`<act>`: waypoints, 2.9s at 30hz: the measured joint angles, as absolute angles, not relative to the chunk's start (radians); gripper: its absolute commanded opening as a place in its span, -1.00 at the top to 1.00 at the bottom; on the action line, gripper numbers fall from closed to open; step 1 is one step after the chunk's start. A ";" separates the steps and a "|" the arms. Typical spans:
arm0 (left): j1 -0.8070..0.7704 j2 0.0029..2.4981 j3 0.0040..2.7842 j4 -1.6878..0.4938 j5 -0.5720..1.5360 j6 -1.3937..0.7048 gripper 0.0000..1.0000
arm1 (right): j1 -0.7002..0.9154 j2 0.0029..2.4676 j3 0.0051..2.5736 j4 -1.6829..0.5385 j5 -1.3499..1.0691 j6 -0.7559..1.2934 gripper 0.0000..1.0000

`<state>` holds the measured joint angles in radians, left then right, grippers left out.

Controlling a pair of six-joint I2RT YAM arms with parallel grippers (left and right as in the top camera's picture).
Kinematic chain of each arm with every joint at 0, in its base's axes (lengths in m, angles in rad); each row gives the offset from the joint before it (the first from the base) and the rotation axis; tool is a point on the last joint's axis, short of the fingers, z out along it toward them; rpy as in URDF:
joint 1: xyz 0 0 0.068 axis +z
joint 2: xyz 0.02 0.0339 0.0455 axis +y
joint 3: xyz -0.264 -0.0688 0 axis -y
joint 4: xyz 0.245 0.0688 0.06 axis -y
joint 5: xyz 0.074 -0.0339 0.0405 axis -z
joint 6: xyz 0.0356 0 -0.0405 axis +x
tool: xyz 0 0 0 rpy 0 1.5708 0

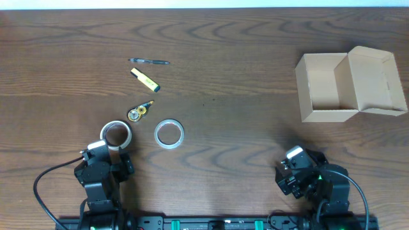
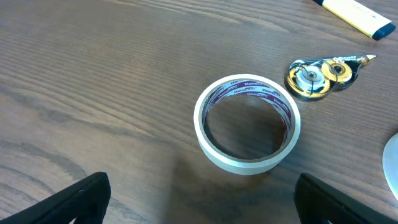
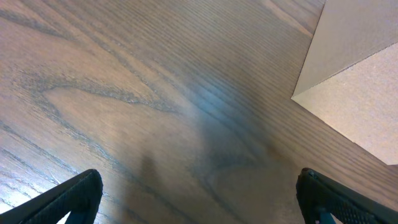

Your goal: Pack container

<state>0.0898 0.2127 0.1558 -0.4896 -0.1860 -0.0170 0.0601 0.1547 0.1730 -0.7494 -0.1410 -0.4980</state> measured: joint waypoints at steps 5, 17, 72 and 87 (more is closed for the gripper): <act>0.090 0.213 0.156 -0.490 -0.186 -0.017 -0.91 | 0.060 0.155 0.173 -0.749 -0.141 -0.498 -0.99; 0.090 0.213 0.156 -0.490 -0.186 -0.017 -0.90 | 0.060 0.155 0.173 -0.749 -0.141 -0.498 -0.99; 0.090 0.213 0.156 -0.489 -0.186 -0.017 -0.91 | 0.060 0.609 0.636 -0.693 -0.002 -0.165 -0.99; 0.090 0.213 0.156 -0.490 -0.186 -0.017 -0.91 | -0.045 1.250 1.362 -0.997 0.097 0.015 -0.99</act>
<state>0.0898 0.2127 0.1558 -0.4896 -0.1856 -0.0170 -0.0448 1.2495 1.3617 -0.9966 0.0975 0.0154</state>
